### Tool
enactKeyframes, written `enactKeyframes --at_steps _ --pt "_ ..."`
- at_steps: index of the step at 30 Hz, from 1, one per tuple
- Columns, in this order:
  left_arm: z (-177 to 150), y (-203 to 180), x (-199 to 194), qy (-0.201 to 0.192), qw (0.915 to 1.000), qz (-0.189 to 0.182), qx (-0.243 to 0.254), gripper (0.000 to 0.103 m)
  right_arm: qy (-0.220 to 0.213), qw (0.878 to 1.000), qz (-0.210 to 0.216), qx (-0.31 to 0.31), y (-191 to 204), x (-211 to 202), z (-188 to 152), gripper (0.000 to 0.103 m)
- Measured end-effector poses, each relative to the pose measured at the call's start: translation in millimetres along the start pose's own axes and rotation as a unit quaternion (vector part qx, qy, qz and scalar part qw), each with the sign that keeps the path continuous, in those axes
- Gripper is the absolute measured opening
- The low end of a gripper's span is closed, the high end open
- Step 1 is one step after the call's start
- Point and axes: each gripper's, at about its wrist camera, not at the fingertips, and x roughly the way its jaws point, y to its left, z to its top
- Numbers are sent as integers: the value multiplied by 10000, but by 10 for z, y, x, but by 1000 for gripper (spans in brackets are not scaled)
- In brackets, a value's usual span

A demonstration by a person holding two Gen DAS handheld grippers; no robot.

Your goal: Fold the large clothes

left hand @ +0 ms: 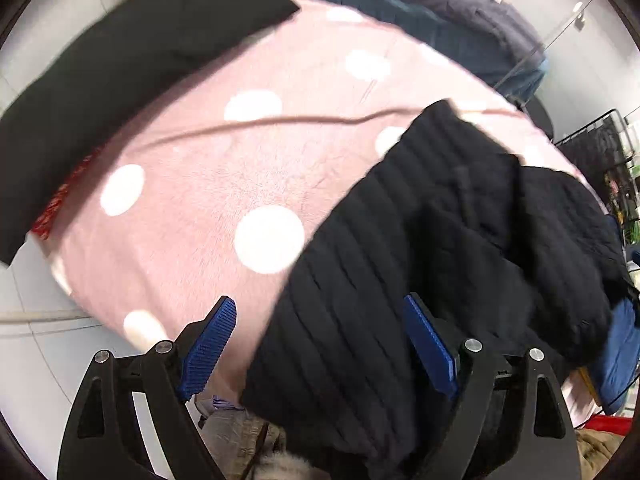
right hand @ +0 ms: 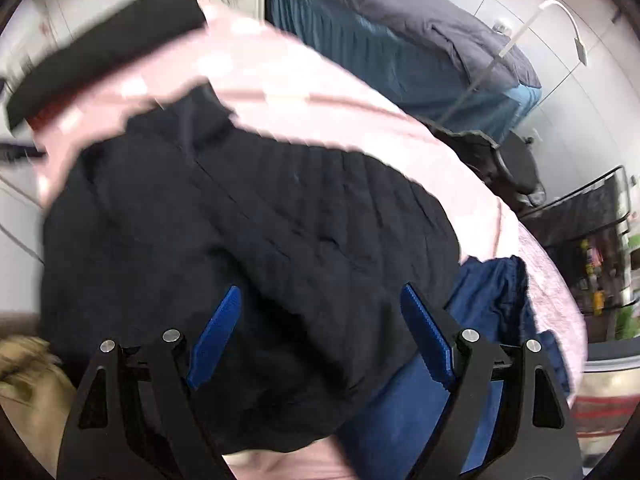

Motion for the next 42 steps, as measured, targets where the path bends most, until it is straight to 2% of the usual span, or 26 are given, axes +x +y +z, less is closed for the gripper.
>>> enactKeyframes --at_steps 4,9,10,11,13,14,15,17,18,21,23,25,27,28,29,32,34,35,37,38,40,42 --pt "138 -9 465 288 9990 -41 348 83 346 9959 -497 -668 102 206 -68 81" --pt "122 -105 999 898 9942 -408 421 81 617 9921 -743 -802 63 461 -45 81" --pt "97 -146 1030 937 9936 -415 475 79 661 9922 -753 -735 39 502 -10 81" --pt "83 -187 1066 966 9929 -473 501 69 674 9931 -736 -621 30 532 23 79" --pt "81 -210 1088 1057 9919 -587 399 62 721 9947 -666 -316 -29 587 91 49" --pt "82 -209 1082 1062 9917 -652 328 55 730 9952 -637 -109 -70 611 131 41" --pt "74 -213 1072 1058 9913 -725 299 48 714 9957 -586 61 -96 627 185 27" --pt "71 -242 994 1034 9904 -867 309 28 507 9969 -378 461 -173 560 271 20" --pt "74 -260 922 972 9907 -894 325 24 373 9972 -296 571 -189 499 298 18" --pt "128 -338 583 567 9931 -938 428 17 -200 9980 -17 606 -151 224 431 14" --pt "204 -373 253 81 9935 -1076 372 15 -591 9958 226 656 -125 3 497 12" --pt "322 -396 -62 -381 9934 -1029 337 14 -1294 9876 435 776 -115 -349 569 10" --pt "471 -363 -553 -1107 9900 -838 239 14 -1921 9770 401 829 -103 -670 601 9" --pt "514 -335 -707 -1335 9877 -801 175 13 -2255 9698 331 873 -111 -856 610 8" --pt "589 -245 -1023 -1783 9809 -781 -1 13 -2460 9646 278 910 -127 -973 614 8" --pt "670 -60 -1626 -2535 9649 -604 -339 13 -3150 9414 35 1208 -257 -1393 595 7" --pt "760 36 -1896 -2842 9561 -537 -467 13 -3489 9222 -105 1666 -512 -1621 545 6" --pt "787 87 -2063 -3042 9506 -355 -513 13 -3581 9141 -187 1894 -663 -1682 511 6" --pt "824 246 -2298 -3313 9415 -116 -610 13 -3626 9057 -365 2164 -856 -1711 435 6" --pt "877 311 -2393 -3493 9340 22 -753 13 -3642 8991 -354 2401 -987 -1705 374 6" --pt "893 588 -2571 -3750 9203 131 -1106 13 -3560 8892 -149 2869 -1249 -1591 296 6" --pt "1021 850 -2641 -3867 9097 206 -1497 13 -3498 8724 53 3413 -1467 -1382 150 6"
